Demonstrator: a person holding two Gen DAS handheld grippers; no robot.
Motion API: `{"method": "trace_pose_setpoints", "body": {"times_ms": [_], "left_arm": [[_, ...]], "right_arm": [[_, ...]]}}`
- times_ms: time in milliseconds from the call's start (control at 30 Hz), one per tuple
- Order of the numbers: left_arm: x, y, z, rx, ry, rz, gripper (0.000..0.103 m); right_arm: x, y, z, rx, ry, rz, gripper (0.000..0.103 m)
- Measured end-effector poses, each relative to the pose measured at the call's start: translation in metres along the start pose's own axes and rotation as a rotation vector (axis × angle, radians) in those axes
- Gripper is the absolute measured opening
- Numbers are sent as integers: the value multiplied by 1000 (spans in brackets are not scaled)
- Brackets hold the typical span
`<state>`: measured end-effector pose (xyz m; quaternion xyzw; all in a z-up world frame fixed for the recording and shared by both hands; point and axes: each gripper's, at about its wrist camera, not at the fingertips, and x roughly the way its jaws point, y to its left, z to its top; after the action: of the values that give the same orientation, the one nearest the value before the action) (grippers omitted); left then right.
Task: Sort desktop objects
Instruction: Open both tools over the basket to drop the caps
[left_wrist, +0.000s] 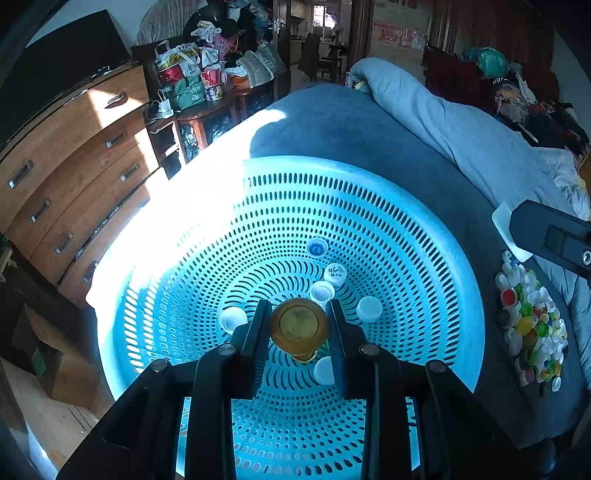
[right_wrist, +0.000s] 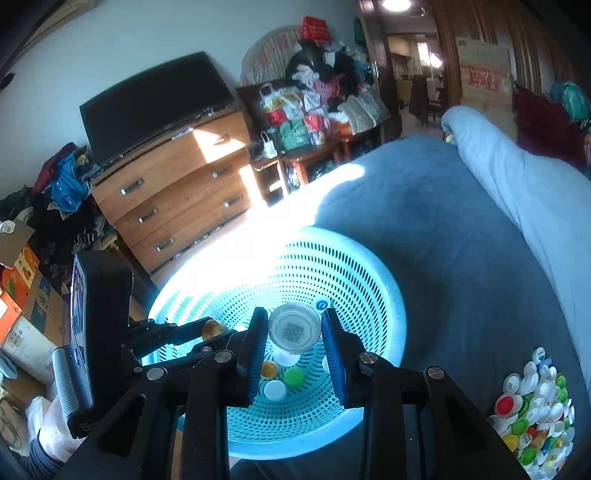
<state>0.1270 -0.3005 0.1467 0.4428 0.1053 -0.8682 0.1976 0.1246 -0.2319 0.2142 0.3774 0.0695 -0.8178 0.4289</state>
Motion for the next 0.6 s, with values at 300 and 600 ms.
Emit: {"method": "trace_pose_setpoints", "body": {"times_ms": [300, 600], "left_arm": [[11, 8, -3, 0, 47, 13, 25], [14, 9, -8, -9, 69, 17, 25]], "right_arm": [[30, 1, -5, 0, 84, 13, 34], [32, 2, -5, 0, 90, 23, 34]]}}
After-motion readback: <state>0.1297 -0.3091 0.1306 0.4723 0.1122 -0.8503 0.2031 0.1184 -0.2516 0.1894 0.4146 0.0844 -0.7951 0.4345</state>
